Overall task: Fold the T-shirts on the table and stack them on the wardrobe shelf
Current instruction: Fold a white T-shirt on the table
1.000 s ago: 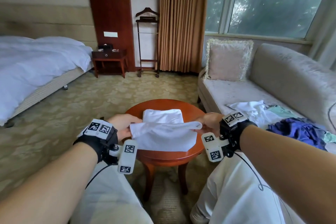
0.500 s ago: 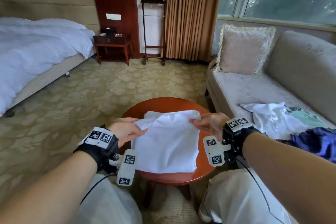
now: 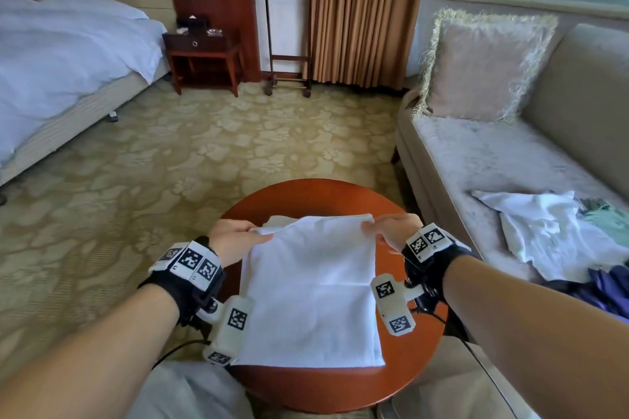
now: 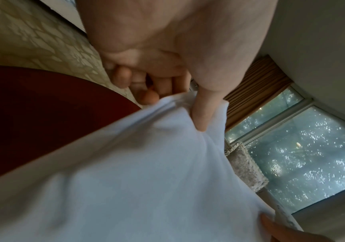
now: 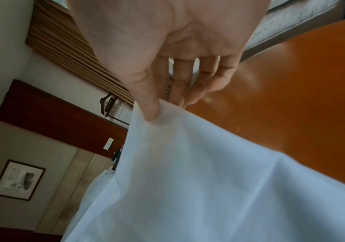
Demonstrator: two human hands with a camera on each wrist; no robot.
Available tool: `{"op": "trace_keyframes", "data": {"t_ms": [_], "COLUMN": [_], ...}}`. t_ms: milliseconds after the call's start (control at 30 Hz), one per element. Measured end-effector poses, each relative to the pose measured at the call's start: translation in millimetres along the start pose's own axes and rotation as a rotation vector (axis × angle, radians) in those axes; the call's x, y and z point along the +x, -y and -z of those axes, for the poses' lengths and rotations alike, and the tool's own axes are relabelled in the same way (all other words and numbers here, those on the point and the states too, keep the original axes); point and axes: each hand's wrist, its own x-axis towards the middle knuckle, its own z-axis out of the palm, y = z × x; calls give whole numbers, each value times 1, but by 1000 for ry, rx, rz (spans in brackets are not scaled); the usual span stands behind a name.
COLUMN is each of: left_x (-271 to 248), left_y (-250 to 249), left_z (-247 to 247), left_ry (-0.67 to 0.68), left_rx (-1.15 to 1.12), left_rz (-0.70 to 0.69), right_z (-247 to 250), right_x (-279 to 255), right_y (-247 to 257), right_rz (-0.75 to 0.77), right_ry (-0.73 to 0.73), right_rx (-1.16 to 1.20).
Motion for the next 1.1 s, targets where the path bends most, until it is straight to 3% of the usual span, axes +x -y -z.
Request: {"op": "trace_keyframes", "data": {"t_ms": [200,367,433,533,600,667,800,1100], "left_x": [44,72,79,90,95,99,101,95], "left_y": [2,10,11,16,18,21,26,10], "left_z": [-5,-11,-12,-13,-14,-13,-9,-18], "left_ry": [47,99,113,135,165,224,376,315], "left_rx": [136,188,236,302,290,279,279,616], "left_rz": [26,44,10,-85,-140,-159,-163,-226], "right_z": [-6,-20,-21,-23,-24,-26,-31,-37], "right_x": [35,61,61,64,73,77,82,86], "right_y": [7,6,11,12,6,0,-7,6], "right_rz": [-51,-34,-116,30,56,-3,20,93], "right_ry": [44,76,38,56,69,-6,0,13], "right_rx": [-159,-156,-208,-505,-488,-274,-380,-597]}}
